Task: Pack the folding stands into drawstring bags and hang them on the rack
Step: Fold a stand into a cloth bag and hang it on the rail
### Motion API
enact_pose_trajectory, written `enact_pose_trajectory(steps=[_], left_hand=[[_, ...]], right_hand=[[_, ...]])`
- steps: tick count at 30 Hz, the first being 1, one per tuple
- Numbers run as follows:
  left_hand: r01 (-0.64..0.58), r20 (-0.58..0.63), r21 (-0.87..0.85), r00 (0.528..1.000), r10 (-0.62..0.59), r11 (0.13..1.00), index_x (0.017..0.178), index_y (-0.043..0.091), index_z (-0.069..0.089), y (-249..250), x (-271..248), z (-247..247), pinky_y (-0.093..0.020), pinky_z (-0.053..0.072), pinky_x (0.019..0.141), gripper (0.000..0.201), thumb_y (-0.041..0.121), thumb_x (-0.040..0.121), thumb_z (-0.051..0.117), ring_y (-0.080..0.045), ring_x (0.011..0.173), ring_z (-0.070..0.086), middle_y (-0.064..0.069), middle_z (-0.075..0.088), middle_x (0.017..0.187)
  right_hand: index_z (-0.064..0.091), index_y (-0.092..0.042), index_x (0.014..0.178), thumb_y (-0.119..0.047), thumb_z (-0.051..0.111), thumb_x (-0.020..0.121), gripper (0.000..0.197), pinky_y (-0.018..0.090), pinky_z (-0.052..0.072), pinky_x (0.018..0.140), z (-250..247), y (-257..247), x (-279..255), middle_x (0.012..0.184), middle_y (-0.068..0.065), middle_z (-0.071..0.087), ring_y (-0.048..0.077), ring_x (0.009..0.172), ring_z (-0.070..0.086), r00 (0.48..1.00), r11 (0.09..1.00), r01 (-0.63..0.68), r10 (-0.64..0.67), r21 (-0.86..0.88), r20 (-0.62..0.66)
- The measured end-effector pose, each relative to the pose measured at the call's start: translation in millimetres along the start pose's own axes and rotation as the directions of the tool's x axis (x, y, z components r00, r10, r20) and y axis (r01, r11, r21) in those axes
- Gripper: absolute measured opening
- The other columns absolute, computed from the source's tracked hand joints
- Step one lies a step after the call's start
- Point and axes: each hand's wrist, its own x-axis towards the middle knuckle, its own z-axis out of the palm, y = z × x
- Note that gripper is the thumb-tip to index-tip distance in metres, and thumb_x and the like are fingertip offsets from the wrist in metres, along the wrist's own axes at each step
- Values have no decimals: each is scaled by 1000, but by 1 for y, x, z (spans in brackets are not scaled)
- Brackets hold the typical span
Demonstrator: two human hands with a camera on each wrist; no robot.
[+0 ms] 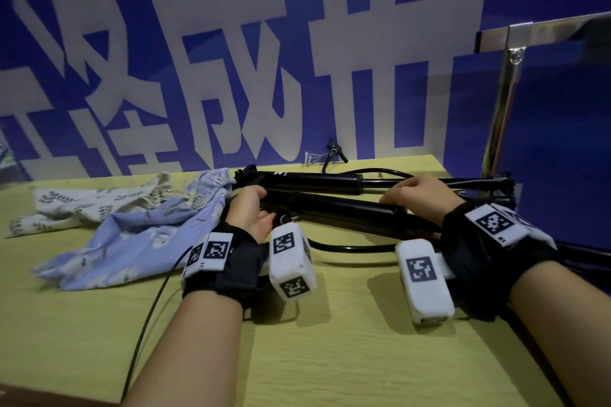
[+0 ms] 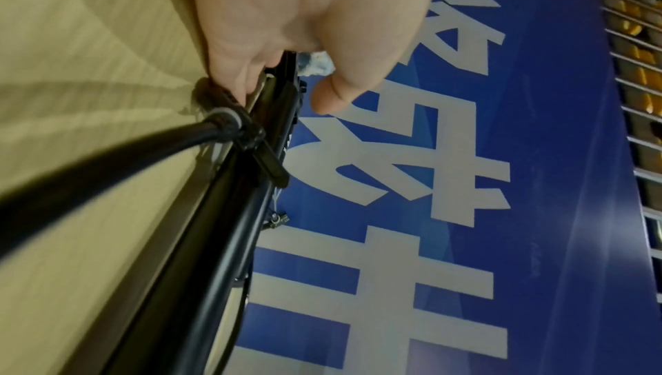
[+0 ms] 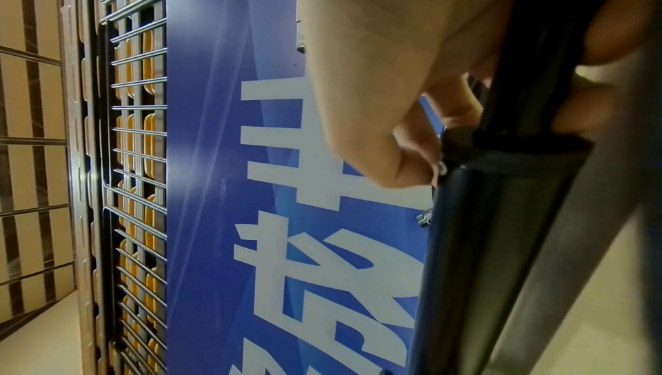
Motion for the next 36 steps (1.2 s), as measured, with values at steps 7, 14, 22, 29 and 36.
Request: enact_pose_trajectory(steps=[7, 14, 22, 29, 36], left_hand=[[151, 167, 22, 974, -153, 988, 101, -4, 48, 4, -22, -1, -24, 45, 46, 30, 24, 97, 38, -24, 47, 56, -20, 61, 66], [58, 238, 8, 969, -59, 998, 89, 7, 54, 1, -24, 12, -25, 41, 54, 27, 33, 93, 47, -18, 65, 46, -9, 53, 79], [-122, 198, -105, 970, 141, 987, 78, 16, 47, 1, -23, 25, -12, 24, 32, 19, 25, 92, 55, -3, 40, 36, 3, 43, 60], [-230, 104, -304, 956, 273, 924, 79, 13, 47, 16, -18, 13, -13, 27, 30, 16, 21, 92, 51, -3, 36, 39, 1, 55, 75], [-222, 50, -340, 966, 253, 914, 77, 15, 42, 25, -16, -3, -12, 25, 31, 20, 26, 92, 49, -3, 34, 34, 5, 52, 75]], right_hand=[[70, -11, 97, -23, 61, 86, 18, 26, 40, 62, 1, -2, -3, 92, 7, 65, 17, 82, 56, 995, 996, 40, -33, 74, -98], [68, -10, 80, -14, 55, 89, 16, 19, 34, 33, 4, -14, -13, 75, 11, 64, 18, 46, 52, 980, 979, 162, -145, 120, -139], [64, -15, 72, -13, 55, 89, 20, 25, 47, 44, 5, -14, -16, 71, 6, 62, 20, 54, 59, 961, 963, 219, -185, 158, -203], [62, -23, 65, -7, 51, 86, 28, 25, 45, 68, 19, -23, -20, 72, -4, 62, 14, 75, 57, 891, 891, 412, -351, 190, -287], [59, -23, 67, -3, 47, 85, 30, 22, 40, 57, 14, -19, -16, 66, -7, 56, 6, 58, 46, 757, 869, 455, -263, 194, -598]])
